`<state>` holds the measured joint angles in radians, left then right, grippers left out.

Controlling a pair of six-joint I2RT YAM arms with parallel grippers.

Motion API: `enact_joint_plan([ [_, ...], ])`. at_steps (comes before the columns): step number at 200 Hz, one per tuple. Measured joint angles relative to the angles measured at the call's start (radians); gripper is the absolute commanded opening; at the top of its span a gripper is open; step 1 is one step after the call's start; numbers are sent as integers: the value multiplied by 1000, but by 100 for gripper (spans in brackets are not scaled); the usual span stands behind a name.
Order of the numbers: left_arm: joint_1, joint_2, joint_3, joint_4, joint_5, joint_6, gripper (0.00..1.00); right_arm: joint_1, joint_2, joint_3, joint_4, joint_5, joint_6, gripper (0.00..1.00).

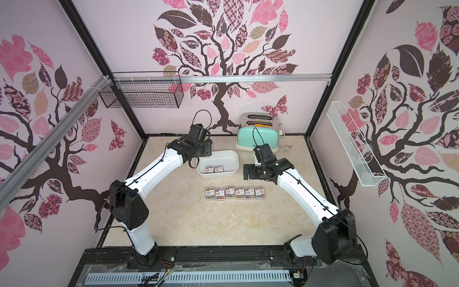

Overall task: Take the paper clips out of the storage box
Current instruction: Place the boxed paper clips at the center of the board.

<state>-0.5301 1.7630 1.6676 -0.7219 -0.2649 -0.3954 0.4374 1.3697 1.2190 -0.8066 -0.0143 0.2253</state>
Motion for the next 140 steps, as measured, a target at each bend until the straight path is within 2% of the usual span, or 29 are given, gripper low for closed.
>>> enact_joint_plan([
  [78,-18,-226,-322,-14,5,-27,57,0,0,0,-1,0,-2,100],
  [140,-21,-330,-521,-5,16,-61,58,0,0,-2,0,0,3,100],
])
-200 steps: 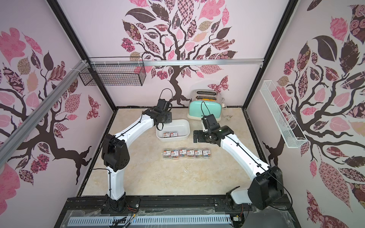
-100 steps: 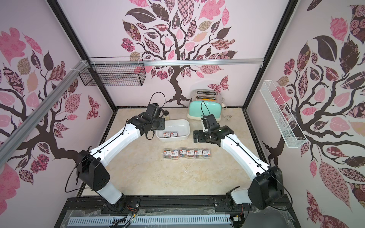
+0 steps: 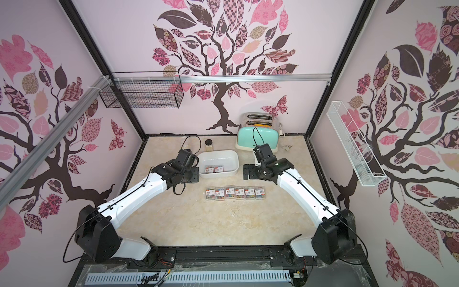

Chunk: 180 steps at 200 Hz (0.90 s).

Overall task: Take the paper clips out of the storage box
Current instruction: Place the boxed paper clips at the center of the board.

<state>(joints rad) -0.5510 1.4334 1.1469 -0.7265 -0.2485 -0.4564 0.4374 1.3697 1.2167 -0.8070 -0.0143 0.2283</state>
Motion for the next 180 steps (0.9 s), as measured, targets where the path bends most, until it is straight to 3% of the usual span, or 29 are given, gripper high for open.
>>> enact_joint_plan([
  [64,-6,3,-127,51,23,-43,59,0,0,-3,-1,0,14,100],
  [180,-9,183,-207,202,55,-81,60,0,0,-21,-6,8,18,100],
])
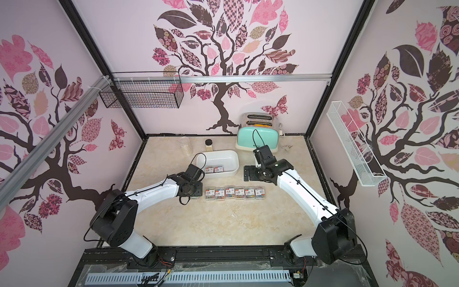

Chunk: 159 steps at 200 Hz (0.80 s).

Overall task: Take the paper clips out of the storage box
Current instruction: Place the boxed paper clips at the center of the board.

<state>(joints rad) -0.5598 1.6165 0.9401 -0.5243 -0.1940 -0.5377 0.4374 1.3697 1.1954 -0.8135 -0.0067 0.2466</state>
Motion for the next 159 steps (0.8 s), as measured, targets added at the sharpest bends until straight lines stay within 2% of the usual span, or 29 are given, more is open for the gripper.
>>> enact_joint_plan([
  [159,-24,30,-22,51,24,-24,63,0,-1,0,-2,0,0,100],
])
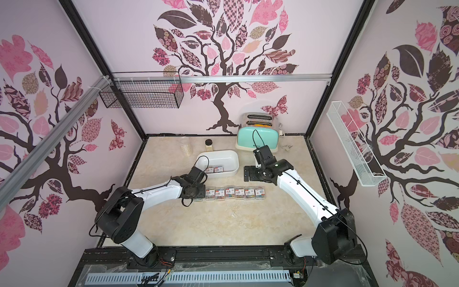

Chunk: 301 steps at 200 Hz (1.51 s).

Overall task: Take the paper clips out of the storage box
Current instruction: Place the boxed paper clips at the center of the board.

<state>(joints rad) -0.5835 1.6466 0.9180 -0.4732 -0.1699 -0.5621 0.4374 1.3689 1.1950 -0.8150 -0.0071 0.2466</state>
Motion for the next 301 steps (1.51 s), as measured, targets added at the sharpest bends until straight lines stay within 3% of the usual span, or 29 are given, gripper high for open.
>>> enact_joint_plan([
  [225,-11,-44,10,-9,23,-21,62,12,0,0,11,-3,4,100],
  [301,-12,-114,23,-44,15,-32,67,36,2,2,15,-9,7,100],
])
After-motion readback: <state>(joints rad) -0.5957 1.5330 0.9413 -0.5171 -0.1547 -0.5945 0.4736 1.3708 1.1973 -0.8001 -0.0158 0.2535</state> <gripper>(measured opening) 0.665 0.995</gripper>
